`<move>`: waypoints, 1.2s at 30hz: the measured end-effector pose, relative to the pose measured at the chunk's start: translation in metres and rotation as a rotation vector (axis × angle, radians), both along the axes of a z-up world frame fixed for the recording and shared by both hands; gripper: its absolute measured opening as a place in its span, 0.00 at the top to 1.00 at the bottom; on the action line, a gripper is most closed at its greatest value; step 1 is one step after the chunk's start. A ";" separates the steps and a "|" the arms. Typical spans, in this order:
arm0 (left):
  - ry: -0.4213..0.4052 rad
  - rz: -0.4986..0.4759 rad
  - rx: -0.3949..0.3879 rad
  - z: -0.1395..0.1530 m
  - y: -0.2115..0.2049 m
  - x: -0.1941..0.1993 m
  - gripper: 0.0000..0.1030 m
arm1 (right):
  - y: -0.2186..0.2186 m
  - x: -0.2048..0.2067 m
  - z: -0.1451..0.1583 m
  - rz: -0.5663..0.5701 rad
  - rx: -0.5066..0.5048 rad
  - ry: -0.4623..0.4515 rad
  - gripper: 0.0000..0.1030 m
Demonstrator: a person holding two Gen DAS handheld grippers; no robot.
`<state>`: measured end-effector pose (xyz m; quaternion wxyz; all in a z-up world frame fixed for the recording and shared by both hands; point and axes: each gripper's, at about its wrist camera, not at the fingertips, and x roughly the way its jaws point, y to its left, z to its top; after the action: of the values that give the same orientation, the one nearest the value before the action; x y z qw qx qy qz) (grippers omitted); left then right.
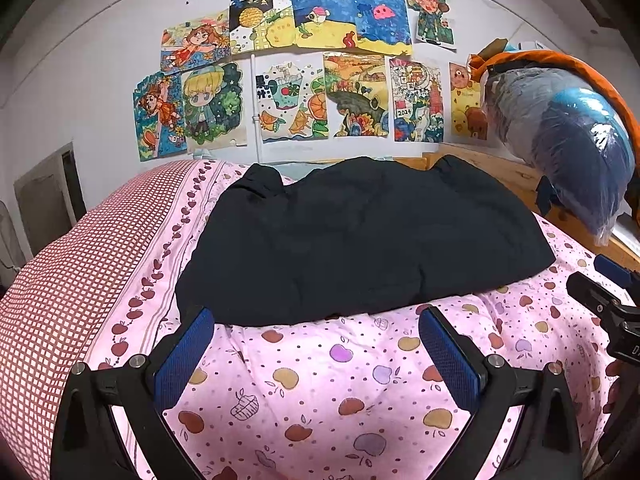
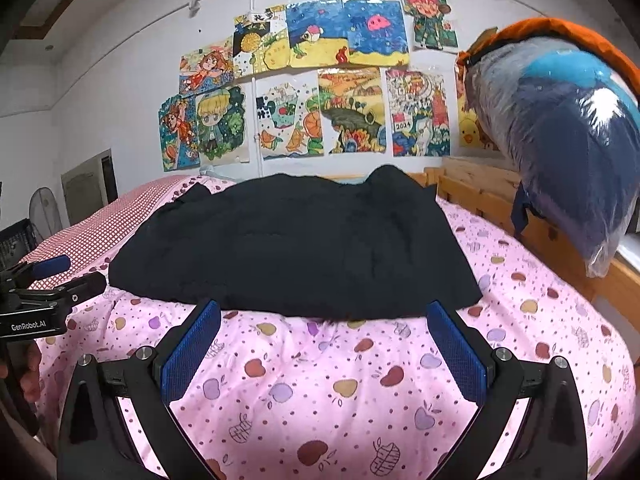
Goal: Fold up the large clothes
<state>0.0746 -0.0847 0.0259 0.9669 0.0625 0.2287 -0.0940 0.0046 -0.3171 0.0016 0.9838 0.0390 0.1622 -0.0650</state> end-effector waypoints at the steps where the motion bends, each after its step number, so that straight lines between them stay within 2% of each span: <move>1: -0.001 -0.001 -0.001 0.000 0.000 -0.001 0.00 | 0.000 0.000 -0.001 -0.001 0.001 0.005 0.01; 36: -0.011 -0.052 -0.021 -0.005 0.002 -0.010 0.00 | 0.017 -0.003 -0.018 0.007 0.010 -0.036 0.01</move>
<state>0.0647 -0.0829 0.0207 0.9660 0.0587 0.2205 -0.1214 0.0016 -0.3002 -0.0161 0.9866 0.0445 0.1451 -0.0602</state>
